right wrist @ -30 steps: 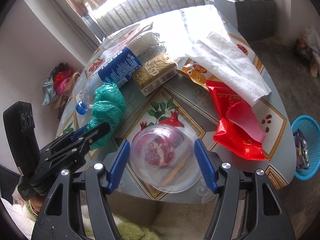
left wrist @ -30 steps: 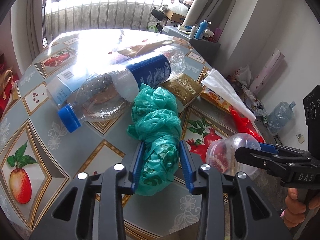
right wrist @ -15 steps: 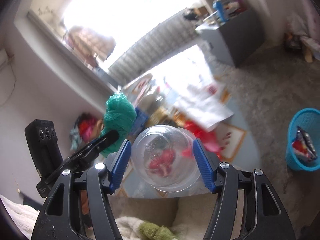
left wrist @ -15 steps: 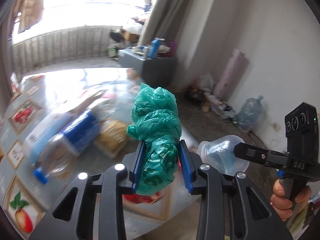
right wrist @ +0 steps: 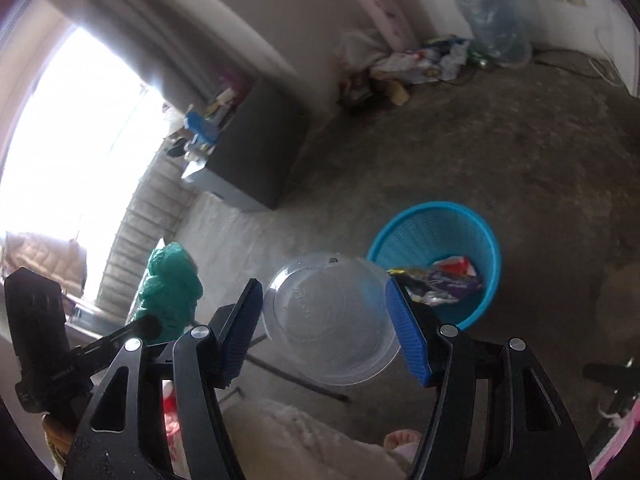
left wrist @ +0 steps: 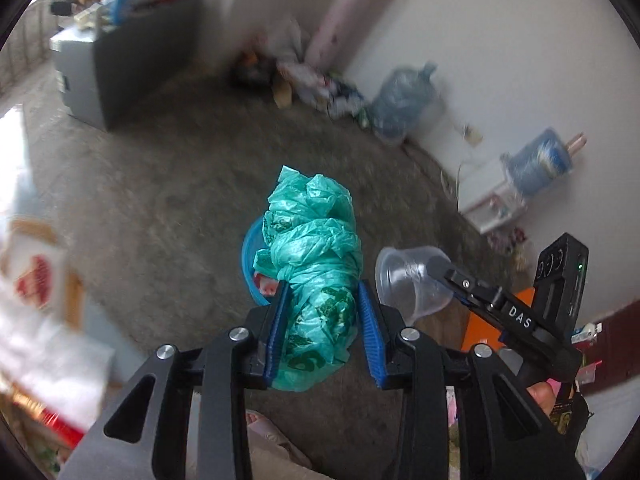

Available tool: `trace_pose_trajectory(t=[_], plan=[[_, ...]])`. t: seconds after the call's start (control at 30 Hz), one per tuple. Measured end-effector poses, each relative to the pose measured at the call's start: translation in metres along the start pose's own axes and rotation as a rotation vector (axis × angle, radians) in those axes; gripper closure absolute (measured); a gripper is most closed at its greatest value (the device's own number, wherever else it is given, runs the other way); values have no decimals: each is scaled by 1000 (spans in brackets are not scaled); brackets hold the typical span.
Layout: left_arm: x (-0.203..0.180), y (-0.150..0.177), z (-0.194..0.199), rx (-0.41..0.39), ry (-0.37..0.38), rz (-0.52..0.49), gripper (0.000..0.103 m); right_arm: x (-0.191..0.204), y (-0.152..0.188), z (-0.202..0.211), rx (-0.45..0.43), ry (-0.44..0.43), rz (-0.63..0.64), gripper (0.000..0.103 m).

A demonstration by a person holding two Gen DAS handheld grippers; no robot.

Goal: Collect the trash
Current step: 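Carry the green bag and clear cup over the wastebasket and open both tools, then move both open tools back toward the table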

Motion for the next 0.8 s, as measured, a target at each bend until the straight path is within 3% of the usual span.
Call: trace_pose_trajectory(t=[0.07,0.23,0.3,0.33,0.43,0.57,0.8], plan=[[-13,-13,-36,50,2,-19,70,-28,-11,-22,16,39,-57,44],[-29,-38,-104,85,-2,-31,68,-72,-35,-75,60,84,-142,43],[-31,-38,-133,112,8,-46,51,-87,-45,-101,80,78,-172,39],[-30,-38,-149,139,-1,-55,34,-93,-48,-111,93,71,-186,33],[-18,-42,-179,171,-100,-48,31,-117,-49,-135,139,67,-238,30],[-16,-36,-176,168,-85,-5,30,-136,-42,-133,117,77,-292,30],[-29,-43,-129,67,-80,-120,29,-120,-37,-107,41,130,-207,30]])
Point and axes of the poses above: each gripper's, at about its wrist camera, not at the fingertips, and z roughly against the way its jaws point, x to its left, y to its underside, the point moved 8 cm from there along -z, roughly the way its jaws point, and after that the axes turned 1 degree about -z, right-handed, at the moved point
